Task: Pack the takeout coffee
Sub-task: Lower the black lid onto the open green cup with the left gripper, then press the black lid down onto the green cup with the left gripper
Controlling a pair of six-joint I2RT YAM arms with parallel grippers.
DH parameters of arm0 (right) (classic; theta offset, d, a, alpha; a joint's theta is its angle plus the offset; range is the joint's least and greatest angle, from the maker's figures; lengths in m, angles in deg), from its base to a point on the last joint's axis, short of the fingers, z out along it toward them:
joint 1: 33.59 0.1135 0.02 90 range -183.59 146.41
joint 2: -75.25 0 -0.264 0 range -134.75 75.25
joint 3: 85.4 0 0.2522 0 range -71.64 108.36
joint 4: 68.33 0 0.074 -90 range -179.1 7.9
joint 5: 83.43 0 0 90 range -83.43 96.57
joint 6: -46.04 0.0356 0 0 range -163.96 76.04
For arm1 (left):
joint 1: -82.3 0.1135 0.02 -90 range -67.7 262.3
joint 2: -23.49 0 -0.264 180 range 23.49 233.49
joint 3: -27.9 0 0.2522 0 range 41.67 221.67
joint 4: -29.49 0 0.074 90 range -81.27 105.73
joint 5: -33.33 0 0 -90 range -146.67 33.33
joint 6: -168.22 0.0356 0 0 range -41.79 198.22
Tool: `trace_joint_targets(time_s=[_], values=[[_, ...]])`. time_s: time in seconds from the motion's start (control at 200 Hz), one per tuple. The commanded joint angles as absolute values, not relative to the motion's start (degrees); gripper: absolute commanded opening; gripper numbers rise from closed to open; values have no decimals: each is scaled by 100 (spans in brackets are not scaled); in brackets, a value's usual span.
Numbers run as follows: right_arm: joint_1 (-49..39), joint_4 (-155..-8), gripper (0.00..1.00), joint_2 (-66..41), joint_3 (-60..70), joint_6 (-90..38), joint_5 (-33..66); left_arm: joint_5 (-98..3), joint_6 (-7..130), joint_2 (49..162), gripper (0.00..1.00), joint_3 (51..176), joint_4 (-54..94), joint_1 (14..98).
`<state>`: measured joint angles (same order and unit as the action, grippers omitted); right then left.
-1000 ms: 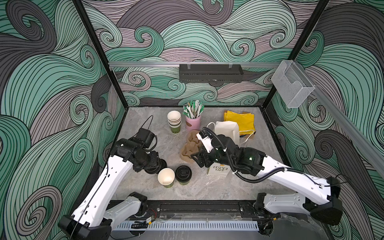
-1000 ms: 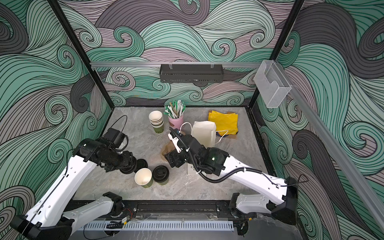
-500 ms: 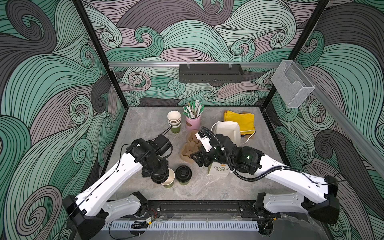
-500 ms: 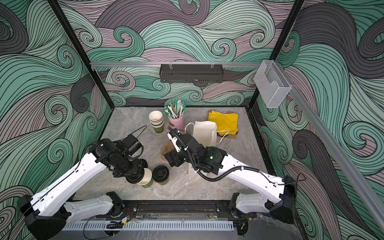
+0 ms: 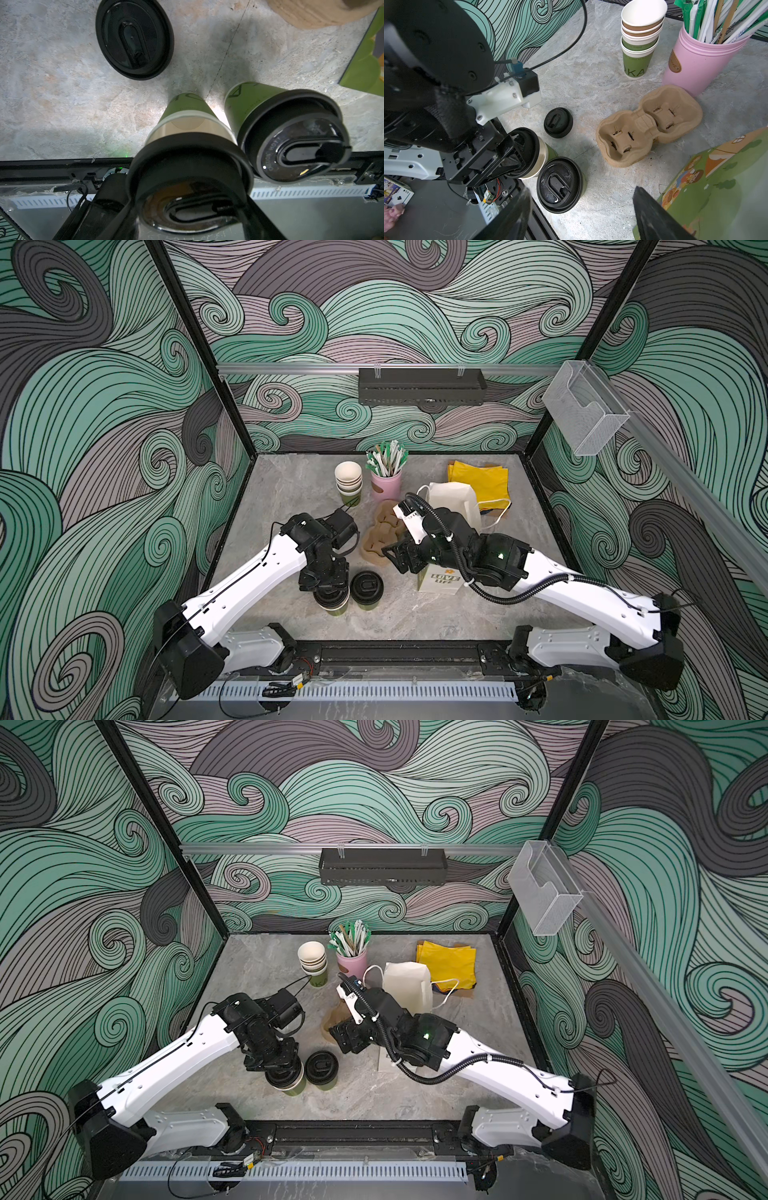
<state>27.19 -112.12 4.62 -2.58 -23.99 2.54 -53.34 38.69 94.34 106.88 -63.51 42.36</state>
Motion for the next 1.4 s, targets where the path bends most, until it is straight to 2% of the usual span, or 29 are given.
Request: trace_joint_targets(time_s=[0.0, 1.396], values=[[2695, -11258, 78, 559, -247, -2365, 256, -5193, 4020, 9508, 67, 10620, -6238, 4200], [2692, -11187, 78, 500, -236, -2330, 420, -5490, 4144, 9837, 68, 10122, -6106, 4203]])
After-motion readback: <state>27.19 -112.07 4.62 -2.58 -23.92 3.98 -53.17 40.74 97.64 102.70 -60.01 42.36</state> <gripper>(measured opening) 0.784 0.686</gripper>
